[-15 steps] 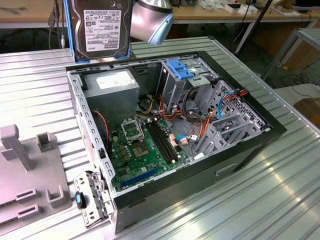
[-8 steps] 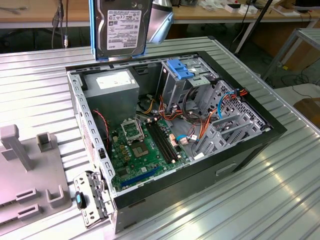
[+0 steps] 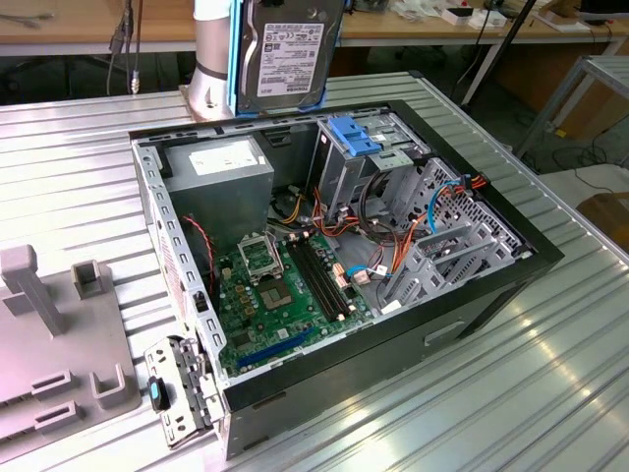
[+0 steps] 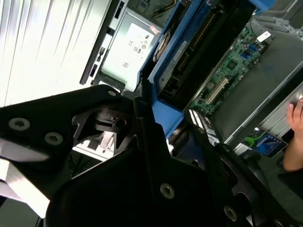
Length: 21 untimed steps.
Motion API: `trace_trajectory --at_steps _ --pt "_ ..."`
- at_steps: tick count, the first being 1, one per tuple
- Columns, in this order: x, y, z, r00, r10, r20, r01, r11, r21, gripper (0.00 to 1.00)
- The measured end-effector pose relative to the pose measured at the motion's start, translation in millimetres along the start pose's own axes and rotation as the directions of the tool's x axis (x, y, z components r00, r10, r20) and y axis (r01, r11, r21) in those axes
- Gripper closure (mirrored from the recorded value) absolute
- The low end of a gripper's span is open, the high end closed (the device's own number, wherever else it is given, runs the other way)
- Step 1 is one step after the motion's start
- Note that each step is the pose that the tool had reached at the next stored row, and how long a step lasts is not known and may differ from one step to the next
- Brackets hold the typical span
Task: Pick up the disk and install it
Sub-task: 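Pick up the disk, then insert the disk into the insertion slot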
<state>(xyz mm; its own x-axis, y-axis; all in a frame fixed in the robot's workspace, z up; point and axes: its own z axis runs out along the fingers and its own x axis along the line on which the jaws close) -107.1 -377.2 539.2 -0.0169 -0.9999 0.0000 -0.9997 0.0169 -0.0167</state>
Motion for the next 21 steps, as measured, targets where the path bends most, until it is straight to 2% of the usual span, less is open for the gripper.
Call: trace_trajectory --at_steps 12,21 --pt "0.0 -0.5 0.0 1.0 0.0 0.0001 0.0 1.0 0.0001 0.63" --pt "8.2 -0.6 0.0 1.0 0.0 0.0001 0.0 1.0 0.0001 0.63"
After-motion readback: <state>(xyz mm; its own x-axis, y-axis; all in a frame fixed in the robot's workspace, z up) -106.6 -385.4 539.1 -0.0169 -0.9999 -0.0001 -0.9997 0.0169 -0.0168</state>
